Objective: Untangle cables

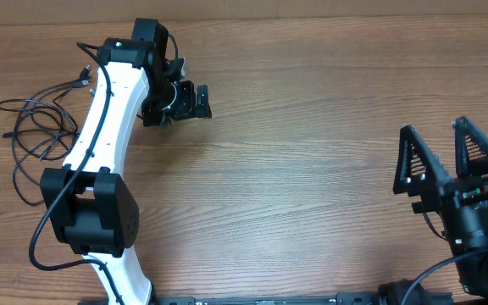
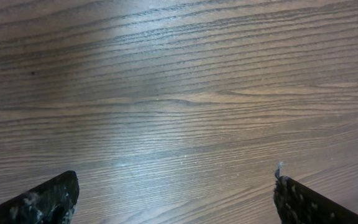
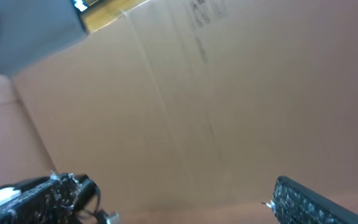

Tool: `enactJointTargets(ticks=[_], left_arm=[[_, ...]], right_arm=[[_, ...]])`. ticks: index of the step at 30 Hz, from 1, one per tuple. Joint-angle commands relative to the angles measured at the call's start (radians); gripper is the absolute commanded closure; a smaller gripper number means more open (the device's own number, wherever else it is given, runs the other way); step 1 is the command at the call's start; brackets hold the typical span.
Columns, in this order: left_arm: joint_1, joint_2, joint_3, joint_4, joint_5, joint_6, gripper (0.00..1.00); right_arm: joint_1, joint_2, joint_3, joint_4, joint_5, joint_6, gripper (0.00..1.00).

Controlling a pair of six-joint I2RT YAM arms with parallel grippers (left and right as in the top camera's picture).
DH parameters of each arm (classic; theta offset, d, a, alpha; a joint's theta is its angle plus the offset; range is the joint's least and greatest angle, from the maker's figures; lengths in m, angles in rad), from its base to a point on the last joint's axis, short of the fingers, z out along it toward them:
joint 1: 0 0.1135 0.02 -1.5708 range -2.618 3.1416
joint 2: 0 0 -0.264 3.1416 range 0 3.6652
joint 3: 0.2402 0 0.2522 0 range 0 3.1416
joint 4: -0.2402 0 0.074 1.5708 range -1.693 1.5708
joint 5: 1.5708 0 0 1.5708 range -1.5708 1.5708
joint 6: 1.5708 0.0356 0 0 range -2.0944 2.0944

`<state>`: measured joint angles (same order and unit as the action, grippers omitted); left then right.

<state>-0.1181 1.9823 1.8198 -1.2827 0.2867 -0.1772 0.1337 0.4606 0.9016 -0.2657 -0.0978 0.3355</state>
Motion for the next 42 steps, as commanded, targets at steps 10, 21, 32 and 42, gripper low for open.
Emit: enactJointTargets(ticks=[10, 21, 32, 42], left_arm=[[0.0, 0.007, -0.007, 0.002, -0.006, -0.006, 0.01], [0.0, 0.007, -0.007, 0.002, -0.006, -0.006, 0.01], [0.0, 0.007, -0.007, 0.002, -0.006, -0.006, 0.0], [0.0, 0.007, -0.007, 0.002, -0.006, -0.006, 0.0]], right_arm=[[0.006, -0.207, -0.419, 0.489, -0.038, -0.083, 0.0], [0.006, -0.374, -0.678, 0.598, 0.053, -0.083, 0.0], [0.006, -0.458, -0.843, 0.613, 0.087, -0.109, 0.0], [0.008, -0.458, -0.894, 0.439, 0.071, -0.241, 0.0]])
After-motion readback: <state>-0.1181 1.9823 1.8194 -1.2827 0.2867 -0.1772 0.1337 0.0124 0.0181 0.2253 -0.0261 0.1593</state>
